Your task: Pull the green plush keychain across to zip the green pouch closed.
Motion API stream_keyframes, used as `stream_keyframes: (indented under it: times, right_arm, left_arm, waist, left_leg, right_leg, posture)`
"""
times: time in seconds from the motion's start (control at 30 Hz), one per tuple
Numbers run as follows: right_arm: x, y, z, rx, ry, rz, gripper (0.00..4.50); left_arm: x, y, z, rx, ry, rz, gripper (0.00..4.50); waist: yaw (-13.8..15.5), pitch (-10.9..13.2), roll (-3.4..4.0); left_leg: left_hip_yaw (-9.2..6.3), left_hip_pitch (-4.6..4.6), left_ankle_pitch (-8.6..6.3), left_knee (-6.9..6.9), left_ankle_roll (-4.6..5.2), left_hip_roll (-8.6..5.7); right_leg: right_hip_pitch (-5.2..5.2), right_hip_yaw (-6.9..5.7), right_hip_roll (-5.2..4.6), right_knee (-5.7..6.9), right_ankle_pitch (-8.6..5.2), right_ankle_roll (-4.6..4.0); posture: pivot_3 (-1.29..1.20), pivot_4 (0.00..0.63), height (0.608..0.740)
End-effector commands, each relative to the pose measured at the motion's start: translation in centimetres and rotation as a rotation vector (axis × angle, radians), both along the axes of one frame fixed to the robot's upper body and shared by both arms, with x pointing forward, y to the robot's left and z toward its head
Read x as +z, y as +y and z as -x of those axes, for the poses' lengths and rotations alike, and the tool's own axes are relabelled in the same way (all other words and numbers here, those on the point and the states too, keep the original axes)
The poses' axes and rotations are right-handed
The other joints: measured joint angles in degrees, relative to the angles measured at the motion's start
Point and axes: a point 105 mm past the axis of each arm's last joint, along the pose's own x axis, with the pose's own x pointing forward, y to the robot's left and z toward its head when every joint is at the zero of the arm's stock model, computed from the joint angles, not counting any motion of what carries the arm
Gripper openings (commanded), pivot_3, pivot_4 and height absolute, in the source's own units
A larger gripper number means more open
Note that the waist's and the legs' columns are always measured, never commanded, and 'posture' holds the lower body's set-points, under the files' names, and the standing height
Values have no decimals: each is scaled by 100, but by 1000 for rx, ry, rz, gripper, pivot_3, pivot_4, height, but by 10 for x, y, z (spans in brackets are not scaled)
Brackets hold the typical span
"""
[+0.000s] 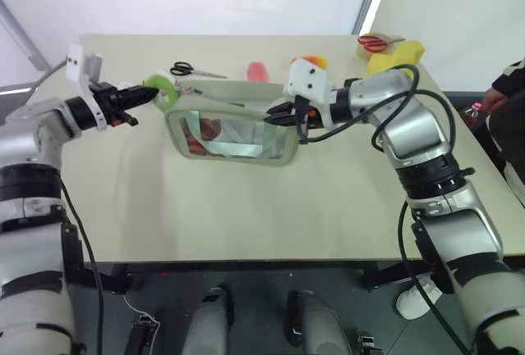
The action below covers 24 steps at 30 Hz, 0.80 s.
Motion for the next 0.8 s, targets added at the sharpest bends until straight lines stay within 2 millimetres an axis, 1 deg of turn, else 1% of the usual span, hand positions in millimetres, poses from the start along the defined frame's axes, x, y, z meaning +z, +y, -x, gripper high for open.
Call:
stream_keyframes:
  times: [0.03, 0.1, 0.13, 0.2, 0.27, 0.3, 0.43, 0.57, 0.67, 0.73, 0.8]
  right_arm:
    - [15, 2, 2, 12, -46, -36, 0]
    - [15, 2, 0, 3, -49, -37, 0]
    - [15, 2, 0, 0, -49, -39, 0]
    - [16, 2, -2, -10, -47, -47, 0]
    - [17, 2, -4, -19, -51, -53, 0]
    - [18, 2, -4, -20, -53, -54, 0]
    - [19, 3, -4, -27, -59, -61, 0]
    - [20, 2, -3, -35, -65, -65, 0]
    - [21, 1, -4, -44, -68, -67, 0]
    - [21, 0, -5, -48, -68, -67, 0]
    - [20, 0, -6, -49, -67, -66, 0]
  left_arm:
    - [49, -15, 11, -88, -148, -65, 29]
    - [62, -26, 13, -128, -172, -52, 29]
    - [63, -32, 14, -152, -175, -69, 29]
    - [56, -51, 13, -212, -183, -137, 29]
    - [52, -67, 9, -240, -180, -142, 29]
    - [51, -71, 8, -246, -176, -139, 29]
    - [35, -78, 2, -255, -144, -171, 29]
    - [30, -72, -4, -211, -136, -187, 29]
    - [31, -69, -4, -212, -133, -177, 1025]
    - [34, -67, -4, -204, -146, -194, 1973]
    - [41, -65, -5, -190, -164, -199, 2993]
  waist:
    - [4, 0, 0]
    - [23, 0, 0]
    - [18, 0, 0]
    - [9, 0, 1]
    - [23, 0, 1]
    - [19, 0, 1]
    - [-32, 0, 2]
    - [-9, 0, 2]
    - [-2, 0, 1]
    - [0, 0, 1]
    - [2, 0, 1]
  left_leg:
    - [0, 0, 0, 0, 0, 0]
    - [-1, -1, -1, -1, -1, 0]
    - [0, -1, -2, -1, -3, 0]
    - [0, -1, -4, -1, -7, 0]
    - [1, 2, 0, -1, 0, 0]
    - [1, 2, 0, 0, 0, 0]
    - [1, -2, 1, 14, 2, 0]
    - [2, -2, 1, 13, 3, 0]
    - [2, -2, 1, 20, 2, 0]
    - [2, -4, 1, 26, 2, 0]
    - [2, -5, 0, 27, 1, 0]
  right_leg:
    - [0, 0, 0, 0, -1, -2]
    - [-1, 0, 0, 0, -4, -6]
    - [0, 0, 0, -1, -4, -6]
    - [3, 0, -1, -8, -4, -6]
    - [6, 0, -1, -7, -4, -6]
    - [6, 0, -1, -4, -4, -6]
    - [3, 4, 0, 4, -1, -2]
    - [-3, 6, 0, 15, 2, 5]
    - [-1, 6, 0, 15, -2, -1]
    - [0, 6, 0, 14, -6, -3]
    - [1, 6, 0, 12, -6, -5]
  posture:
    - [0, 150, 740]
    - [0, 150, 740]
    - [0, 150, 740]
    - [0, 150, 740]
    - [0, 150, 740]
    - [0, 150, 740]
    - [0, 150, 740]
    - [0, 150, 740]
    - [0, 150, 740]
    - [0, 150, 740]
    - [0, 150, 740]
